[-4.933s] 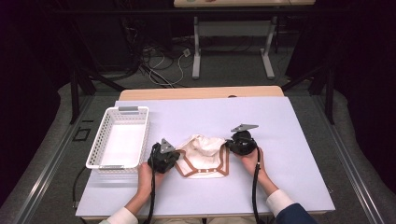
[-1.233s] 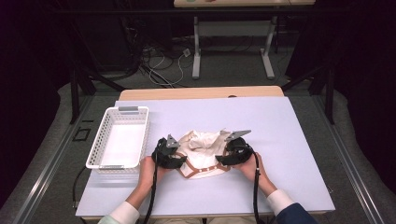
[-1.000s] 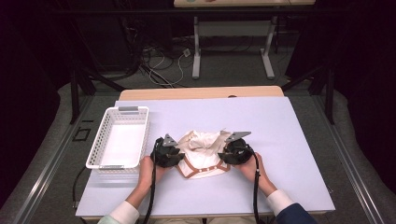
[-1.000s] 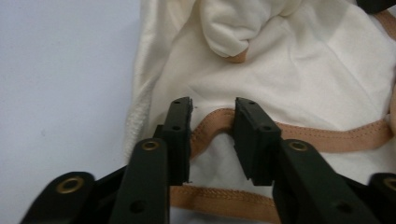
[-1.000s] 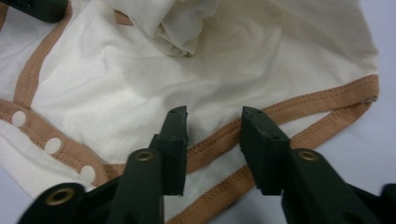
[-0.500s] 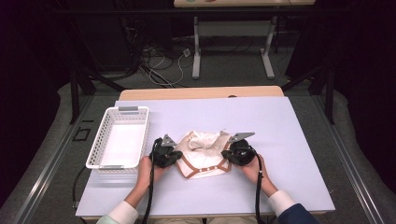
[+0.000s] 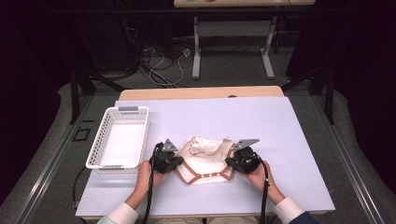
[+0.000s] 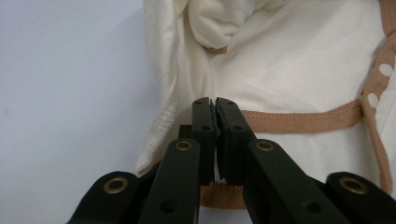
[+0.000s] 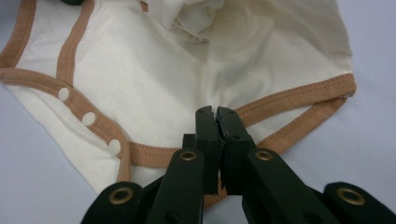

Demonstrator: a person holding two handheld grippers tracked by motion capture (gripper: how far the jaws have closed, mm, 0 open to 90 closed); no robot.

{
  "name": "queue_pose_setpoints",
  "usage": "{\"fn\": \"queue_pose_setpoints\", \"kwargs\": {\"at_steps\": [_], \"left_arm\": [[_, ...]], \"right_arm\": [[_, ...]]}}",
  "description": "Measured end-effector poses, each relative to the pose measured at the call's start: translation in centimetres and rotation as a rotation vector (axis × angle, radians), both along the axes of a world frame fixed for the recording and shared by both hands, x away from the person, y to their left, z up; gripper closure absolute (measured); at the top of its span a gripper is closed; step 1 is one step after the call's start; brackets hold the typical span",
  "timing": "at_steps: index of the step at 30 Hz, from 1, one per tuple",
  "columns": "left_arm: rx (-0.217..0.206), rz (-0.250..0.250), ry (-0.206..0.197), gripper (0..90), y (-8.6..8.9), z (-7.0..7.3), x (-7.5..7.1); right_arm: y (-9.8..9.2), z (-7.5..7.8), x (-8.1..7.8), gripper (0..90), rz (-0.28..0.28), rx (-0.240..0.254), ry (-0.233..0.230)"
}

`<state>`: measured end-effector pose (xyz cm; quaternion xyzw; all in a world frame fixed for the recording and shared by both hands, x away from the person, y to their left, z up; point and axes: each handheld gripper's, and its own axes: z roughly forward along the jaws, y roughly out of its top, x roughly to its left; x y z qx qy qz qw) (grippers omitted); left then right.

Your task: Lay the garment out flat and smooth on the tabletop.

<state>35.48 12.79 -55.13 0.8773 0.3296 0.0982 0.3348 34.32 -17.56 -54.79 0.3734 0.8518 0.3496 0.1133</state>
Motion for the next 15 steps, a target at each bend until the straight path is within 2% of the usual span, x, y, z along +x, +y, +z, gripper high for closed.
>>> {"fn": "queue_pose_setpoints", "kwargs": {"at_steps": [1,7,11,12,15], "left_arm": [[0.005,-0.008,0.01,86.8,-0.1,0.1,-0.2],[0.001,-0.027,0.009,86.7,-0.1,0.0,-1.4],[-0.002,-0.045,0.015,86.7,-0.1,0.0,-2.5],[0.004,-0.047,0.011,86.7,-0.1,0.1,-2.7],[0.011,-0.06,0.01,86.7,-0.1,0.1,-3.4]], "right_arm": [[-0.1,0.0,-0.3,87.8,0.007,-0.003,0.003],[-0.7,0.2,-1.8,87.7,0.021,-0.015,0.002],[-0.9,0.1,-2.5,87.7,0.033,-0.004,0.003],[-1.0,0.2,-2.7,87.7,0.032,-0.015,0.021],[-1.1,0.3,-3.3,87.6,0.049,-0.017,0.021]]}}
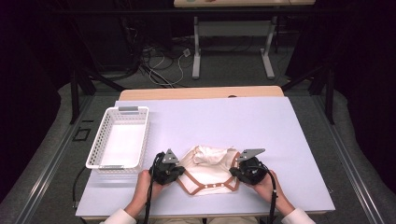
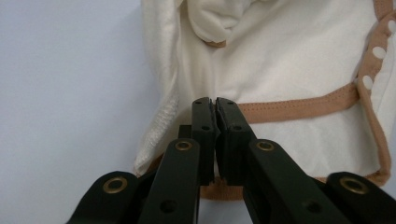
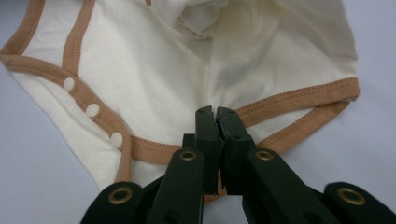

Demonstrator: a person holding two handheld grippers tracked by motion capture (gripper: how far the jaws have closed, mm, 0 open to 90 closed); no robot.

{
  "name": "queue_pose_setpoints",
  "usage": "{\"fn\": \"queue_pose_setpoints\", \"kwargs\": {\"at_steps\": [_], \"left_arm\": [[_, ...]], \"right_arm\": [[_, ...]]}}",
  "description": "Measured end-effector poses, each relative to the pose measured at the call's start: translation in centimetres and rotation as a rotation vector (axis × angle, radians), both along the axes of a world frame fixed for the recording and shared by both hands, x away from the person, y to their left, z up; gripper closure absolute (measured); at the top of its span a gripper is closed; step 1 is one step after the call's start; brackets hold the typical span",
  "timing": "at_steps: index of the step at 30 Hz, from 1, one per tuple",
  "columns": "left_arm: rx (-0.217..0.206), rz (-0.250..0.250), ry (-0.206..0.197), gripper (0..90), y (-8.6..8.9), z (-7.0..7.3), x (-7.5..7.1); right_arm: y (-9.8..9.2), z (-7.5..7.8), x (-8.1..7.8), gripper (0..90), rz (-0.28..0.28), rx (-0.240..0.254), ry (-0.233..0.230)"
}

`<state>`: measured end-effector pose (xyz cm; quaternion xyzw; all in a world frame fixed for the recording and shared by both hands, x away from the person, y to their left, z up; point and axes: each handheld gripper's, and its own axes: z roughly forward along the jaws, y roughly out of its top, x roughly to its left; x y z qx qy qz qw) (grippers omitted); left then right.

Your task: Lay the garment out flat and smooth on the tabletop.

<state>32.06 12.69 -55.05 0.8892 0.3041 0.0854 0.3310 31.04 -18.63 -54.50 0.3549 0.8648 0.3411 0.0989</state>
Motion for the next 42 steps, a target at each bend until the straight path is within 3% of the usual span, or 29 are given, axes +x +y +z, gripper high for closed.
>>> {"fn": "queue_pose_setpoints", "kwargs": {"at_steps": [8,12,20,23,27,29,33,37,42], "left_arm": [[-0.008,-0.019,0.014,86.3,-0.1,0.0,-1.4],[-0.006,-0.012,0.007,81.5,-0.2,0.1,-1.2],[-0.015,0.038,-0.105,49.7,-0.5,1.4,-1.2],[-0.009,0.047,-0.153,44.5,-0.8,1.8,-1.1],[0.025,0.046,-0.195,43.1,-1.6,1.7,-0.8],[0.056,0.044,-0.218,42.9,-2.0,1.6,-0.6],[0.079,0.048,-0.244,45.0,-2.6,1.4,0.0],[0.1,0.045,-0.25,46.1,-2.9,1.3,0.5],[0.121,0.028,-0.22,48.6,-3.0,0.9,1.1]], "right_arm": [[-0.7,0.2,-2.2,86.1,0.024,-0.006,0.001],[-0.9,0.3,-2.1,72.5,0.007,0.005,-0.025],[-0.9,0.8,-1.0,54.2,-0.026,-0.014,-0.157],[-0.7,1.1,-0.4,51.5,-0.038,-0.007,-0.197],[-0.4,1.2,0.6,49.9,-0.06,-0.01,-0.23],[-0.2,1.1,1.0,49.1,-0.064,-0.014,-0.232],[0.2,0.7,1.6,49.2,-0.07,-0.032,-0.242],[0.3,0.5,2.5,51.2,-0.086,-0.027,-0.236],[0.6,0.1,3.6,61.3,-0.087,-0.022,-0.22]]}}
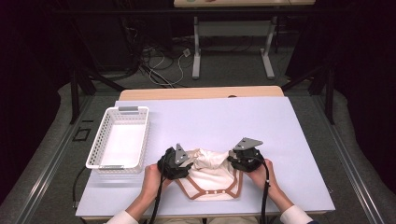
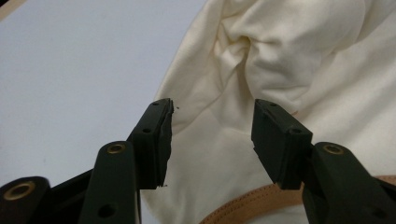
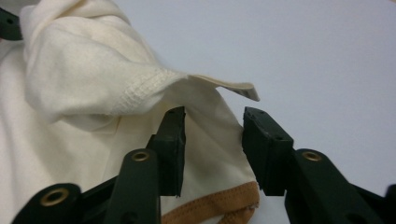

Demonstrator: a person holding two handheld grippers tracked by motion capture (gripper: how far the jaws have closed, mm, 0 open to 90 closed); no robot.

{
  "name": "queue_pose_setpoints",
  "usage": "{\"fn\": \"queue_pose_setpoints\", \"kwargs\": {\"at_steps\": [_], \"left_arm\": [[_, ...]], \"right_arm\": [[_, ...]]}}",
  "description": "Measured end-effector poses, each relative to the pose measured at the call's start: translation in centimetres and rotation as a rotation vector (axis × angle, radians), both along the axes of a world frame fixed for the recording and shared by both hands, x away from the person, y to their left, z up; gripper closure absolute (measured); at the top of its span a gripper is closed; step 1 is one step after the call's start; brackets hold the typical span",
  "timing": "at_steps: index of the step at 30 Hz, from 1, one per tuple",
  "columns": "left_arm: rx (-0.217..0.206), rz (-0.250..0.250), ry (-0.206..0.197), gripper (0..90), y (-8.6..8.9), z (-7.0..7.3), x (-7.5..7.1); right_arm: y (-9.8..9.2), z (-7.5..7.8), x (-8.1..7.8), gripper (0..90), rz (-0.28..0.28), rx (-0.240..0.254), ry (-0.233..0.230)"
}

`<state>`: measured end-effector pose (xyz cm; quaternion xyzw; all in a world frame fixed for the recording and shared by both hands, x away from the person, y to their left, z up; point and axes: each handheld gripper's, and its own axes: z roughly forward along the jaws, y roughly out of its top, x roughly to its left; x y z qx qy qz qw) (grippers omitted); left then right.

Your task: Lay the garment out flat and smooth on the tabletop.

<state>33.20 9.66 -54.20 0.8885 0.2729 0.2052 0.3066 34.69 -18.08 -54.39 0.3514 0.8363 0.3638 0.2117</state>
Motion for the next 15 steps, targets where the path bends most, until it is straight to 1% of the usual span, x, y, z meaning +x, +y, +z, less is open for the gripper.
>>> {"fn": "queue_pose_setpoints", "kwargs": {"at_steps": [2,4,6,8,9,10,12,13,14,15], "left_arm": [[0.002,0.008,0.007,48.8,0.0,-0.2,0.3],[0.009,0.016,0.014,49.6,0.1,-0.3,0.6],[0.003,0.027,0.019,50.3,0.2,-0.3,0.8],[0.002,0.034,0.023,51.4,0.3,-0.4,1.1],[0.0,0.038,0.027,52.1,0.3,-0.4,1.2],[0.001,0.041,0.031,52.7,0.4,-0.4,1.3],[0.003,0.048,0.037,54.1,0.4,-0.6,1.5],[0.003,0.049,0.044,56.3,0.4,-0.7,1.6],[0.008,0.05,0.047,56.8,0.5,-0.8,1.7],[0.006,0.05,0.049,59.3,0.5,-0.9,1.8]], "right_arm": [[0.1,-0.2,0.5,68.5,-0.003,0.007,0.003],[0.2,-0.3,0.8,76.7,-0.009,0.007,0.017],[0.2,-0.4,1.1,81.3,-0.015,0.008,0.019],[0.2,-0.5,1.4,82.9,-0.019,0.004,0.027],[0.2,-0.6,1.6,83.5,-0.023,0.005,0.021],[0.2,-0.6,1.7,83.6,-0.024,-0.001,0.031],[0.2,-0.7,1.9,83.7,-0.033,0.004,0.027],[0.1,-0.7,2.1,83.9,-0.041,0.0,0.035],[0.1,-0.7,2.2,83.8,-0.049,0.006,0.04],[-0.1,-0.7,2.3,84.0,-0.055,0.008,0.041]]}}
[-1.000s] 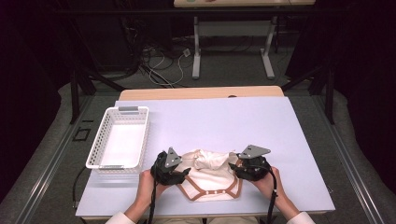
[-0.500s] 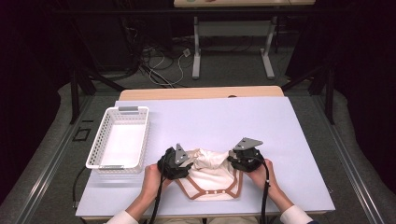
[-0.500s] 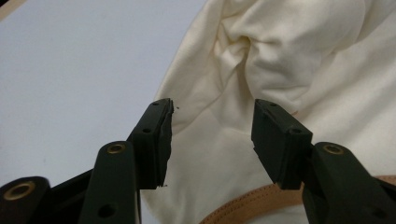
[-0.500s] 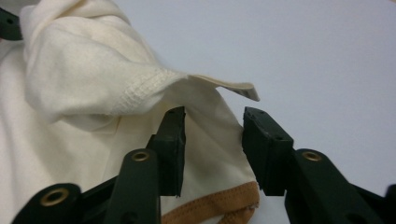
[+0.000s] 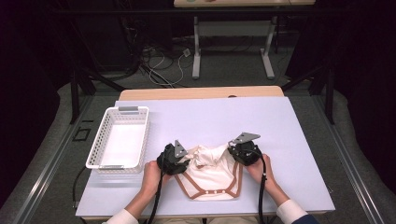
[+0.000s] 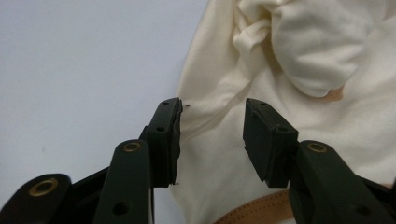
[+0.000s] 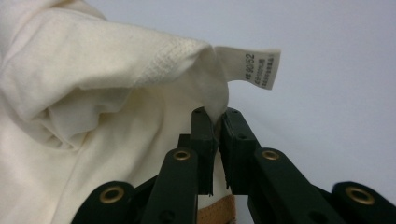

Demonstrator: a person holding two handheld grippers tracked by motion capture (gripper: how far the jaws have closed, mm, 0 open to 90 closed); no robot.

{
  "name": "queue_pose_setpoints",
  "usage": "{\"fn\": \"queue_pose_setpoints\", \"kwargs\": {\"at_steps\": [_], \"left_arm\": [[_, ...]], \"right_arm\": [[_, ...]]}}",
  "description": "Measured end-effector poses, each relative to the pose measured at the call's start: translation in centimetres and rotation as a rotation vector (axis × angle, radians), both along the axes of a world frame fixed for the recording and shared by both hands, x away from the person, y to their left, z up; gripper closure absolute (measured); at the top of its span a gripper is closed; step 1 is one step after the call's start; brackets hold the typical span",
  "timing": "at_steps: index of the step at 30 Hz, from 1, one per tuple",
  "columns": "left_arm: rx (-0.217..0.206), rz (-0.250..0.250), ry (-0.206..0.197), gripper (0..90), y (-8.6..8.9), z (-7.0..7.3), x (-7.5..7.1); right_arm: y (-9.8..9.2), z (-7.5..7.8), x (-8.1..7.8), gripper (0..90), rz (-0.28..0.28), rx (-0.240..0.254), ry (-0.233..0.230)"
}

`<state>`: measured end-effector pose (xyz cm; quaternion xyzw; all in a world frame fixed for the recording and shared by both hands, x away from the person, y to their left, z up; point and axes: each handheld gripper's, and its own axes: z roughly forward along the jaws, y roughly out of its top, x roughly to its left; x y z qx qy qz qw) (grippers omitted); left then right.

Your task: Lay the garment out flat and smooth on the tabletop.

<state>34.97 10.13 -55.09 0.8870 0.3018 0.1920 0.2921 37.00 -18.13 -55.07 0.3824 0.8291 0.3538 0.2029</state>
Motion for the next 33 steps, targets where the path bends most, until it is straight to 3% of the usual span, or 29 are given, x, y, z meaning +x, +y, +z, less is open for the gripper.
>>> {"fn": "queue_pose_setpoints", "kwargs": {"at_steps": [8,15,19,26,31,33], "left_arm": [[-0.017,-0.019,0.02,78.5,0.0,-0.3,0.0],[-0.021,-0.003,0.019,89.9,0.2,-0.4,0.0],[-0.001,0.013,0.006,90.0,0.2,-0.3,0.0],[-0.001,0.027,0.004,89.6,0.6,-0.3,0.1],[0.004,0.02,-0.009,76.2,0.4,-0.1,-0.2],[0.019,0.031,-0.023,63.8,0.3,0.0,-0.2]], "right_arm": [[-0.7,-0.2,0.8,84.0,-0.051,0.008,0.02],[-1.2,-0.3,1.3,84.2,-0.081,0.017,0.027],[-1.3,-0.4,1.4,83.9,-0.094,0.015,0.044],[-1.4,-0.3,1.4,79.9,-0.091,0.012,0.043],[-1.6,0.1,1.2,72.0,-0.091,0.015,0.035],[-1.7,0.3,1.1,68.1,-0.086,0.017,0.029]]}}
